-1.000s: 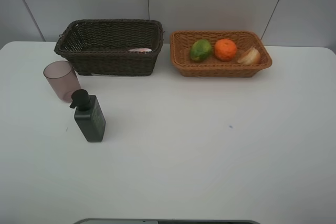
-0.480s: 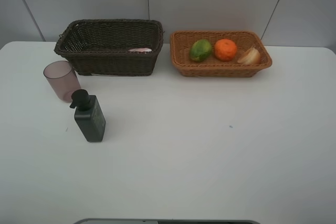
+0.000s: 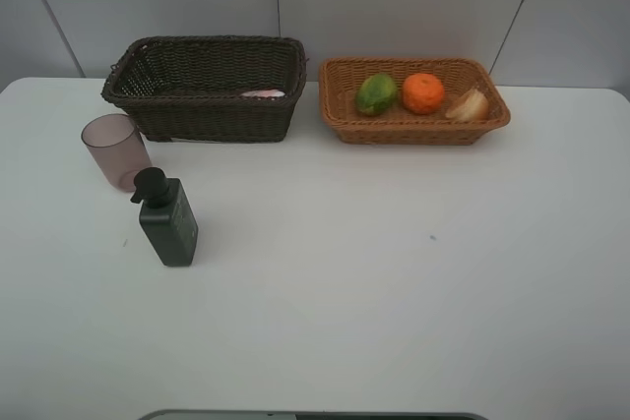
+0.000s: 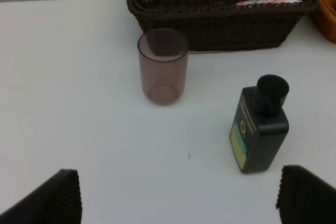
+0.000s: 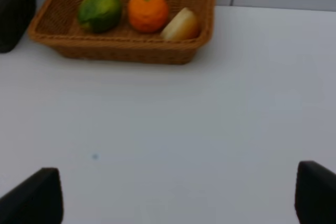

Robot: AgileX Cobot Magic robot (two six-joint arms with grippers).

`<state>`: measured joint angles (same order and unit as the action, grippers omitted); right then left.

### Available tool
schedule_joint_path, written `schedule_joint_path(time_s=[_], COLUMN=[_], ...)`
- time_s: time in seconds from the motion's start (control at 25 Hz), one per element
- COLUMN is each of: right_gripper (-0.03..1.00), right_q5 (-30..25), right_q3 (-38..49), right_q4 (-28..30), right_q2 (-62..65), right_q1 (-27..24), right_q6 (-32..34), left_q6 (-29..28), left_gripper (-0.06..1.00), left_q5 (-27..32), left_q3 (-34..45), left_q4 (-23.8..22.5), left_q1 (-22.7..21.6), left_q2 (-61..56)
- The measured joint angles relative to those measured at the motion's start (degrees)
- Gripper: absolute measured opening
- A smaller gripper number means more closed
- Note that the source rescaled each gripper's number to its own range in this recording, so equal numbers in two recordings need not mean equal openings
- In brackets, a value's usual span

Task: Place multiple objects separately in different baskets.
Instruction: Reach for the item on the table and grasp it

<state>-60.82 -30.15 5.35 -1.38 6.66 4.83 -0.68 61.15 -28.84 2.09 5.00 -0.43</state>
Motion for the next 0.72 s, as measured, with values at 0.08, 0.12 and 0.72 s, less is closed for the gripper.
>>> schedule_joint_path(time_s=[0.08, 0.12, 0.72], right_gripper=[0.88, 0.88, 0.88], right_q5=[0.0, 0.0, 0.0], right_q3=[0.1, 0.1, 0.1], right_q4=[0.0, 0.0, 0.0], right_q2=[1.4, 1.6, 1.6], right_q1=[-5.1, -6.9, -9.3], right_q6=[0.0, 0.0, -0.1], left_q6=[0.0, 0.0, 0.0], left_gripper=[0.96, 0.96, 0.96], left_q5=[0.0, 0.0, 0.0], left_q3=[0.0, 0.0, 0.0], left_q4=[0.0, 0.0, 0.0], left_q1=[0.0, 0.0, 0.0], left_q2=[0.0, 0.0, 0.0])
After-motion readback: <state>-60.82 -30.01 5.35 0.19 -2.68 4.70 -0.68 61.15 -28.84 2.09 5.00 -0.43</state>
